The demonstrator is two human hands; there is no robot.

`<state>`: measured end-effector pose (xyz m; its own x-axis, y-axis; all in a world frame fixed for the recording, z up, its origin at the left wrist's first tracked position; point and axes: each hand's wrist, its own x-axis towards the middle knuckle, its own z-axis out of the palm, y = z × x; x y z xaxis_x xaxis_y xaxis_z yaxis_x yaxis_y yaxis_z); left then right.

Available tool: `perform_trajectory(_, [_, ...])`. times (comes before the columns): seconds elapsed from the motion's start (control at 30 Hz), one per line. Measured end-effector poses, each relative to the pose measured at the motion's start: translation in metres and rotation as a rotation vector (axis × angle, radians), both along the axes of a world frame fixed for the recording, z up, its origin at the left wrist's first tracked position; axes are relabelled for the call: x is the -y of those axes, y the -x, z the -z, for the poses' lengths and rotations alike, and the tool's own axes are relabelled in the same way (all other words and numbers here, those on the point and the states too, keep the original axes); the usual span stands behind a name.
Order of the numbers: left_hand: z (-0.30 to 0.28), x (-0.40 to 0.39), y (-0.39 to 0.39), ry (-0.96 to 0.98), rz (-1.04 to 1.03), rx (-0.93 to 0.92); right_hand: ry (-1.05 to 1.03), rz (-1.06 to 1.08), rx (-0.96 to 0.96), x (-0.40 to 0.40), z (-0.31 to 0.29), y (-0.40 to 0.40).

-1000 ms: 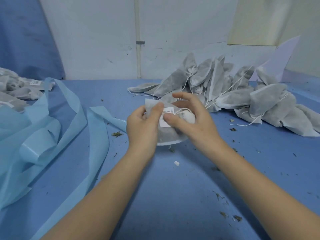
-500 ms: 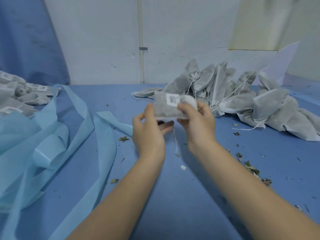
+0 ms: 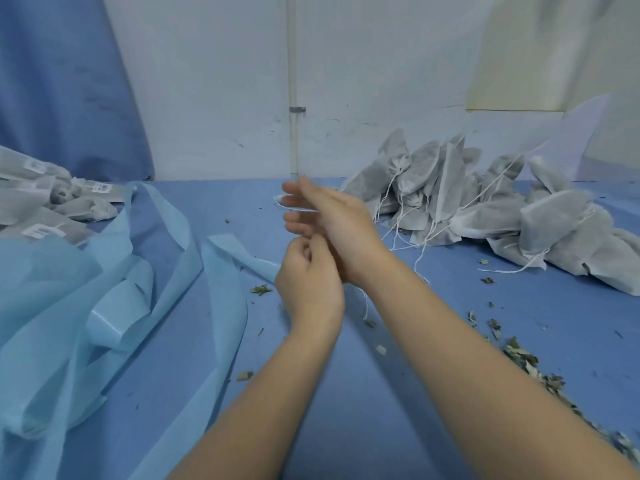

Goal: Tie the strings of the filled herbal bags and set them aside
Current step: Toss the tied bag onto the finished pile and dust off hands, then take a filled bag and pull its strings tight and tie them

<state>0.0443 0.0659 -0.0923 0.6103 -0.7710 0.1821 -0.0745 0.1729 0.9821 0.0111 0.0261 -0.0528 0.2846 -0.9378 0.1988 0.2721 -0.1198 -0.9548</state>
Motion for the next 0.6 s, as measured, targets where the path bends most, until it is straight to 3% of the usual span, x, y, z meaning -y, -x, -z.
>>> perform_trajectory(0.17, [0.006,0.0,-0.007,0.028,-0.038,0.071,0.076,0.294,-0.235,0.023,0.017,0.025])
perform_trajectory(0.27, [0.01,0.005,-0.012,0.041,-0.094,0.113,0.131,0.493,-0.624,0.049,0.031,0.039])
perform_trajectory(0.37, [0.012,0.007,-0.014,0.045,-0.131,0.126,0.112,0.52,-0.946,0.07,0.042,0.045])
perform_trajectory(0.6, [0.015,0.006,-0.01,0.058,-0.107,0.14,0.074,0.57,-1.131,0.094,0.053,0.037])
